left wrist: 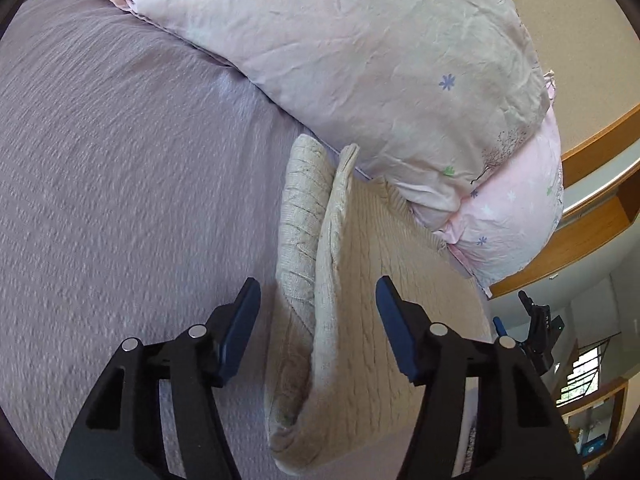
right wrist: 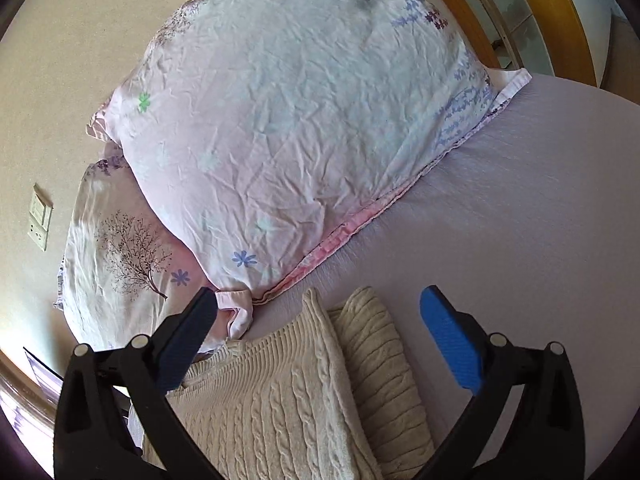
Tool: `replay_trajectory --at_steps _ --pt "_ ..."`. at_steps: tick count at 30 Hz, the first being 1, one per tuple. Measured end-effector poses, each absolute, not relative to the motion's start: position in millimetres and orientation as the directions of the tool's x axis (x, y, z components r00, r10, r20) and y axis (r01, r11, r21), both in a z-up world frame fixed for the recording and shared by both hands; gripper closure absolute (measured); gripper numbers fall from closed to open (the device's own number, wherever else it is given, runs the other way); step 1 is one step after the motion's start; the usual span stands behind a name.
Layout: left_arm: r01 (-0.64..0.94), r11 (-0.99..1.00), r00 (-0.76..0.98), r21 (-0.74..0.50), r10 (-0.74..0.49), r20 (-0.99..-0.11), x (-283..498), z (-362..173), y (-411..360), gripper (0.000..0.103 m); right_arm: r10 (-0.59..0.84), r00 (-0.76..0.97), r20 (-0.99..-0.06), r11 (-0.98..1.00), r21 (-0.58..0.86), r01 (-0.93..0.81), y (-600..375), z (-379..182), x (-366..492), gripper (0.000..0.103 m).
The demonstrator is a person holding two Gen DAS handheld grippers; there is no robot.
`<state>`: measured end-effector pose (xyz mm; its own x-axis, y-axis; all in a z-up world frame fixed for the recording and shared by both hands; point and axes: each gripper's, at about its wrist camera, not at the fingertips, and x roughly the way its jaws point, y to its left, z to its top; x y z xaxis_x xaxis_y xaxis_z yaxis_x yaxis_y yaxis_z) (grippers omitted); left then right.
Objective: Fold small clothes
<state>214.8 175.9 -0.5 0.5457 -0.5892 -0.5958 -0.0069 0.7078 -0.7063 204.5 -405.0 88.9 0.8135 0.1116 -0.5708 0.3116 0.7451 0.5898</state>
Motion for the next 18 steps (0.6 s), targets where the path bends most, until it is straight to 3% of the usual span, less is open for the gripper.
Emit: replay_trajectory --at_steps 1,3,5,7,12,15,18 --pt "-0.014 0.673 0.537 -0.739 -0.619 -0.573 216.5 -4.2 173.9 0.055 0.116 0.815 -0.568 0.749 0.589 0.304 -402.5 90.1 205.1 0.002" --pt "-0.023 0.642 0.54 -0.766 -0.637 -0.55 218.7 -6.6 166.6 0.059 0.137 0.814 -0.565 0.752 0.594 0.285 -400.2 90.8 206.3 0.002" --pt "-0.055 0.568 0.508 -0.821 -0.692 -0.512 221.7 -15.9 157.2 0.076 0.159 0.812 -0.562 0.747 0.606 0.273 -400.2 91.3 206.3 0.002" --pt "-0.089 0.488 0.524 -0.868 -0.718 -0.457 220.2 -19.2 151.3 0.081 0.178 0.814 -0.553 0.736 0.624 0.263 -403.2 93.1 204.4 0.002" --pt "0.073 0.362 0.554 -0.929 -0.79 -0.264 217.9 33.9 100.7 0.083 0.174 0.844 -0.507 0.742 0.631 0.226 -413.4 109.8 194.3 0.002" --pt "0.209 0.291 0.468 -0.934 -0.868 -0.166 229.0 63.9 25.4 0.083 0.116 0.856 -0.504 0.786 0.573 0.231 -416.0 120.6 189.4 0.002" --pt "0.247 0.188 0.321 -0.951 -0.942 -0.103 252.1 58.0 -70.8 0.083 0.103 0.855 -0.509 0.809 0.543 0.226 -422.2 122.6 190.6 0.002"
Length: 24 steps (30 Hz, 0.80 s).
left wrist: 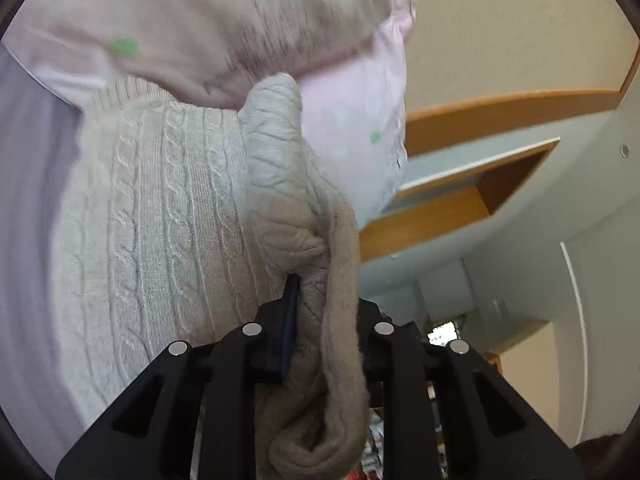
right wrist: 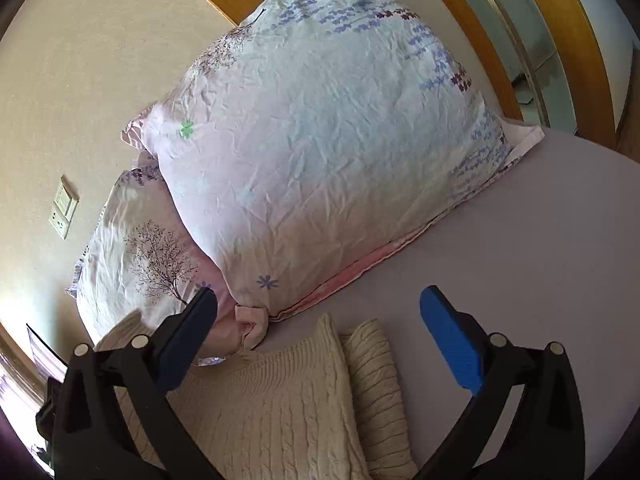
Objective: Fold small clothes
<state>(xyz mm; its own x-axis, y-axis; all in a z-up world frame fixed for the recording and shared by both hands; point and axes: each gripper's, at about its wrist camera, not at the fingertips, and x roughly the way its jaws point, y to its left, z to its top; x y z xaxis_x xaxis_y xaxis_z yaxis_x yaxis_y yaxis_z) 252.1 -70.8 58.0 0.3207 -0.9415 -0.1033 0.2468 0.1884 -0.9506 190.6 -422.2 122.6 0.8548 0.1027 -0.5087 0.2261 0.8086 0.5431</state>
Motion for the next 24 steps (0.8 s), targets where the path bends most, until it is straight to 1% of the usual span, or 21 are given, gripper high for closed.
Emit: replay_trajectory --at_steps 3,4,5,6,7,8,9,11,13,14,15,17,19,20,21,22,24 --pt "0.12 0.157 0.133 -0.98 -0.981 -0.141 277.0 23.5 -158.3 0.082 0.136 0.825 -0.549 0.801 0.551 0.234 -433.2 112.8 197.0 0.002" --pt "0.099 0.114 0.08 -0.988 -0.991 -0.106 279.0 18.2 -172.3 0.082 0.157 0.818 -0.553 0.787 0.571 0.235 -437.7 109.5 196.4 0.002" --pt "0.112 0.086 0.059 -0.99 -0.995 -0.08 277.1 20.4 -177.2 0.081 0.187 0.814 -0.55 0.769 0.598 0.228 -442.3 107.1 195.9 0.002" --pt "0.162 0.089 0.069 -0.983 -0.995 -0.079 272.8 29.1 -173.3 0.069 0.221 0.81 -0.544 0.752 0.623 0.214 -445.7 105.8 195.8 0.002" --pt "0.228 0.111 0.098 -0.967 -0.991 -0.091 267.7 40.5 -163.1 0.046 0.251 0.802 -0.541 0.739 0.642 0.202 -447.4 104.9 196.6 0.002" --pt "0.282 0.153 0.144 -0.947 -0.983 -0.116 263.4 51.9 -150.0 0.034 0.284 0.788 -0.546 0.732 0.655 0.19 -446.9 103.6 198.2 0.002" --pt "0.322 0.228 0.216 -0.919 -0.963 -0.163 258.2 61.9 -132.1 0.019 0.312 0.764 -0.565 0.735 0.653 0.183 -443.8 101.4 201.1 0.002" --pt "0.351 0.451 0.371 -0.821 -0.872 -0.32 251.4 75.1 -98.6 0.019 0.341 0.699 -0.629 0.758 0.623 0.191 -433.4 93.5 209.3 0.002" --pt "0.315 0.656 0.485 -0.686 -0.733 -0.477 253.2 76.3 -77.1 0.015 0.365 0.621 -0.694 0.773 0.598 0.214 -424.2 79.4 217.4 0.002" --pt "0.282 0.715 0.503 -0.64 -0.678 -0.535 256.5 71.3 -71.0 0.014 0.391 0.584 -0.712 0.767 0.602 0.22 -420.6 71.5 221.2 0.002" --pt "0.25 0.743 0.489 -0.621 -0.65 -0.581 261.9 60.8 -61.1 0.014 0.417 0.556 -0.719 0.759 0.612 0.222 -417.7 65.1 223.9 0.002" --pt "0.208 0.735 0.407 -0.645 -0.665 -0.626 272.3 35.2 -57.8 0.014 0.447 0.517 -0.73 0.753 0.619 0.223 -412.8 55.9 227.1 0.002" --pt "0.186 0.719 0.34 -0.67 -0.687 -0.643 274.2 15.1 -64.4 0.014 0.439 0.5 -0.746 0.762 0.604 0.233 -410.0 50.4 227.6 0.002" --pt "0.187 0.719 0.324 -0.669 -0.688 -0.649 272.2 8.0 -69.6 0.014 0.439 0.49 -0.753 0.766 0.599 0.234 -408.5 47.7 228.4 0.002" --pt "0.208 0.717 0.341 -0.666 -0.691 -0.638 269.9 7.8 -73.7 0.014 0.442 0.49 -0.752 0.765 0.6 0.232 -408.6 46.3 228.5 0.003" --pt "0.223 0.724 0.351 -0.653 -0.684 -0.639 267.0 6.6 -77.8 0.014 0.435 0.495 -0.752 0.77 0.596 0.228 -407.2 46.3 227.8 0.006" --pt "0.233 0.71 0.352 -0.664 -0.698 -0.623 263.3 3.3 -79.5 0.016 0.445 0.48 -0.756 0.774 0.594 0.219 -402.5 42.6 228.7 0.034"
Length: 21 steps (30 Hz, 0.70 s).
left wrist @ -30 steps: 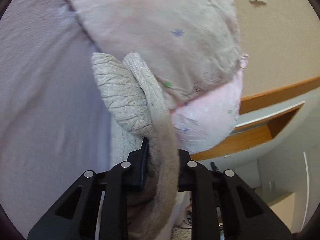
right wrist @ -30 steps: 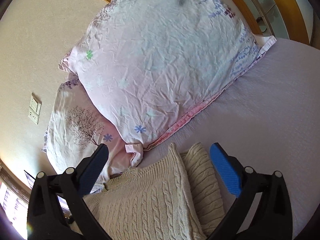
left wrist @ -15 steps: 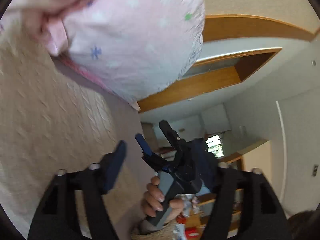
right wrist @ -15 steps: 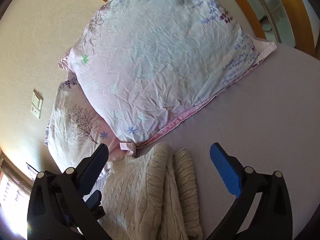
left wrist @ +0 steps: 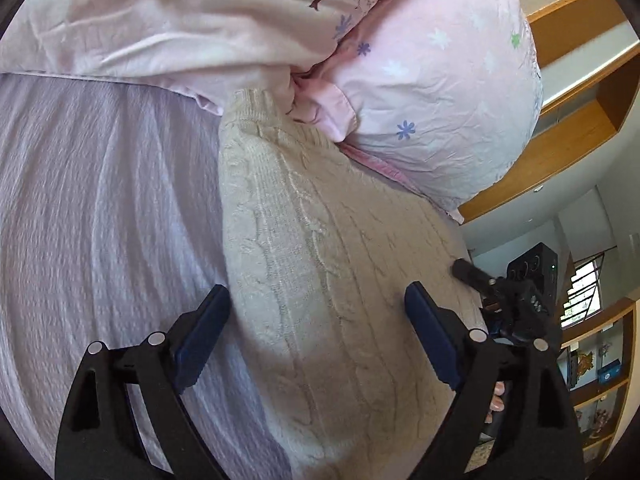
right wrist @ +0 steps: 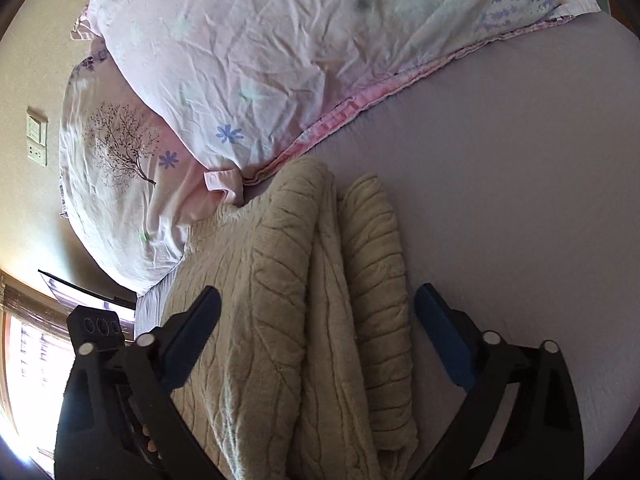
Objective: Fold small clothes
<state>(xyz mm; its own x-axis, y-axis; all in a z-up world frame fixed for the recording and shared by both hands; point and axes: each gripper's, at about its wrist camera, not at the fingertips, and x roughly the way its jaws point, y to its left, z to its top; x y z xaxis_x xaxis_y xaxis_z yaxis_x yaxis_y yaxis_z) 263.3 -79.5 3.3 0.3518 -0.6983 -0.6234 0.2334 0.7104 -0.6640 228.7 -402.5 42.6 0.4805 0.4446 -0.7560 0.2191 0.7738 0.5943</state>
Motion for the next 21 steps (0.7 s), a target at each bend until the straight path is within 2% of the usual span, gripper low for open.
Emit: replay_trajectory --at_steps 1,2,4,6,8,10,12,14,15,17,18,19,21 --pt "0.229 0.696 0.347 -0.68 -0.711 -0.611 261.6 2.3 -81.1 0.021 0.434 0.481 -0.762 0.788 0.58 0.207 -398.8 42.9 228.3 0.044" --pt "0.225 0.696 0.36 -0.682 -0.71 -0.605 261.8 0.8 -81.4 0.029 0.462 0.477 -0.748 0.775 0.602 0.193 -396.0 41.4 228.4 0.058" --pt "0.225 0.673 0.356 -0.705 -0.73 -0.584 260.4 -1.0 -75.6 0.055 0.494 0.494 -0.715 0.744 0.642 0.185 -396.3 40.9 226.2 0.064" --pt "0.242 0.629 0.339 -0.739 -0.768 -0.543 254.9 9.2 -58.6 0.063 0.576 0.514 -0.635 0.679 0.722 0.132 -393.1 43.8 222.3 0.069" --pt "0.303 0.656 0.356 -0.691 -0.751 -0.557 241.2 29.5 -43.9 0.064 0.675 0.489 -0.552 0.607 0.792 0.056 -377.8 46.1 221.9 0.07" --pt "0.363 0.734 0.422 -0.575 -0.679 -0.6 225.8 48.7 -26.4 0.062 0.713 0.44 -0.545 0.607 0.794 0.0 -349.3 45.8 227.4 0.07" --pt "0.361 0.813 0.475 -0.457 -0.582 -0.66 222.6 55.2 -12.5 0.055 0.668 0.406 -0.624 0.684 0.73 -0.004 -323.4 42.7 235.0 0.061" --pt "0.311 0.877 0.509 -0.367 -0.48 -0.714 223.9 51.1 -0.9 0.051 0.533 0.45 -0.716 0.794 0.607 0.026 -316.2 49.3 231.9 0.053" --pt "0.285 0.889 0.525 -0.359 -0.458 -0.717 220.7 50.2 5.7 0.051 0.512 0.496 -0.701 0.794 0.606 0.037 -321.2 56.6 223.4 0.053" --pt "0.281 0.89 0.586 -0.358 -0.455 -0.671 204.0 59.6 21.9 0.047 0.536 0.586 -0.608 0.745 0.667 0.011 -331.3 76.5 201.2 0.053" --pt "0.289 0.889 0.607 -0.355 -0.457 -0.65 194.6 66.4 26.7 0.038 0.554 0.602 -0.574 0.732 0.681 -0.025 -330.7 85.5 191.8 0.053" --pt "0.296 0.885 0.624 -0.36 -0.465 -0.628 185.0 72.0 28.7 0.032 0.56 0.601 -0.571 0.736 0.675 -0.043 -326.7 90.7 185.1 0.053" --pt "0.342 0.854 0.615 -0.392 -0.519 -0.594 172.5 80.5 22.0 0.031 0.559 0.567 -0.604 0.756 0.653 -0.05 -312.0 90.2 179.2 0.054"
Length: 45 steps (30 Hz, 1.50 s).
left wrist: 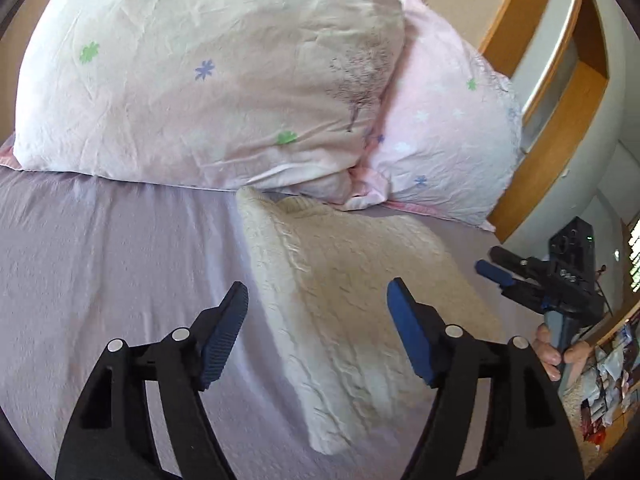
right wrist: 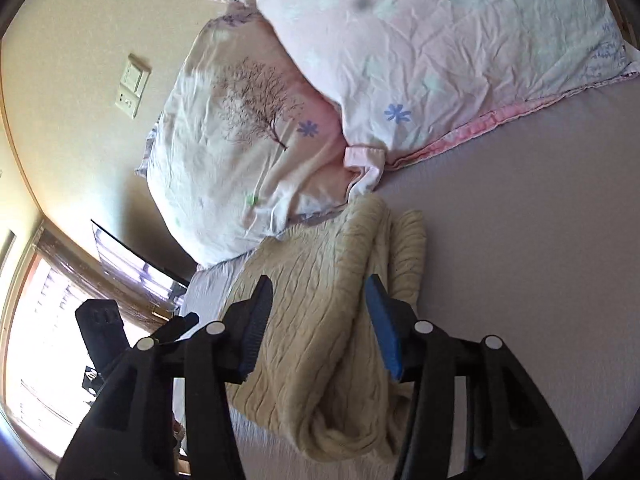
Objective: Fold small clothes
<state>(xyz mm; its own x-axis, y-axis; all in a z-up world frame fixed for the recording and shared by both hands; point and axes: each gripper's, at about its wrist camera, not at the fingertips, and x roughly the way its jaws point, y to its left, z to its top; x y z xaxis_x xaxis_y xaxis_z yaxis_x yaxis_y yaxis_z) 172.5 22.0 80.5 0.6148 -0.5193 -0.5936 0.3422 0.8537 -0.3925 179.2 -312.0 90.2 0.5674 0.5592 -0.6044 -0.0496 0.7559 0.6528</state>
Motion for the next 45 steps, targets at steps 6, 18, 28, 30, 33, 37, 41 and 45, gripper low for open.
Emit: replay_trajectory --at_steps 6,18,28,30,33,37,41,45 --pt "0.43 0.832 0.563 -0.352 -0.551 -0.616 151.6 67.3 -24.7 0.029 0.455 0.558 -0.694 0.795 0.599 0.098 -299.1 65.9 175.3 0.095" --pt "0.381 0.869 0.636 -0.316 -0.494 -0.592 93.6 54.3 -2.8 0.003 0.284 0.713 -0.641 0.819 0.549 0.166 -322.2 88.7 105.3 0.023" --pt "0.236 0.969 0.626 -0.072 -0.209 -0.751 90.4 18.5 -19.0 0.001 0.237 0.558 -0.795 0.96 0.278 -0.01 -270.0 71.5 68.8 0.002" --pt "0.244 0.968 0.612 -0.065 -0.206 -0.763 92.4 13.5 -23.7 0.001 0.185 0.53 -0.827 0.98 0.193 -0.041 -249.3 64.5 70.1 0.002" --pt "0.242 0.97 0.583 -0.038 -0.176 -0.793 94.4 6.3 -30.2 0.001 0.136 0.5 -0.855 0.991 0.122 -0.062 -227.9 56.1 71.9 0.002" --pt "0.253 0.967 0.587 0.017 -0.139 -0.798 91.1 3.8 -38.1 0.001 0.044 0.498 -0.866 0.999 0.025 -0.045 -212.8 48.3 74.4 0.002" --pt "0.251 0.968 0.588 0.023 -0.134 -0.798 90.4 3.7 -37.7 0.001 -0.009 0.504 -0.863 0.998 -0.037 -0.046 -205.8 43.8 74.0 0.002" --pt "0.252 0.967 0.59 0.024 -0.134 -0.796 90.4 4.0 -37.2 0.001 -0.008 0.509 -0.861 0.999 -0.035 -0.042 -207.2 43.3 73.4 0.002"
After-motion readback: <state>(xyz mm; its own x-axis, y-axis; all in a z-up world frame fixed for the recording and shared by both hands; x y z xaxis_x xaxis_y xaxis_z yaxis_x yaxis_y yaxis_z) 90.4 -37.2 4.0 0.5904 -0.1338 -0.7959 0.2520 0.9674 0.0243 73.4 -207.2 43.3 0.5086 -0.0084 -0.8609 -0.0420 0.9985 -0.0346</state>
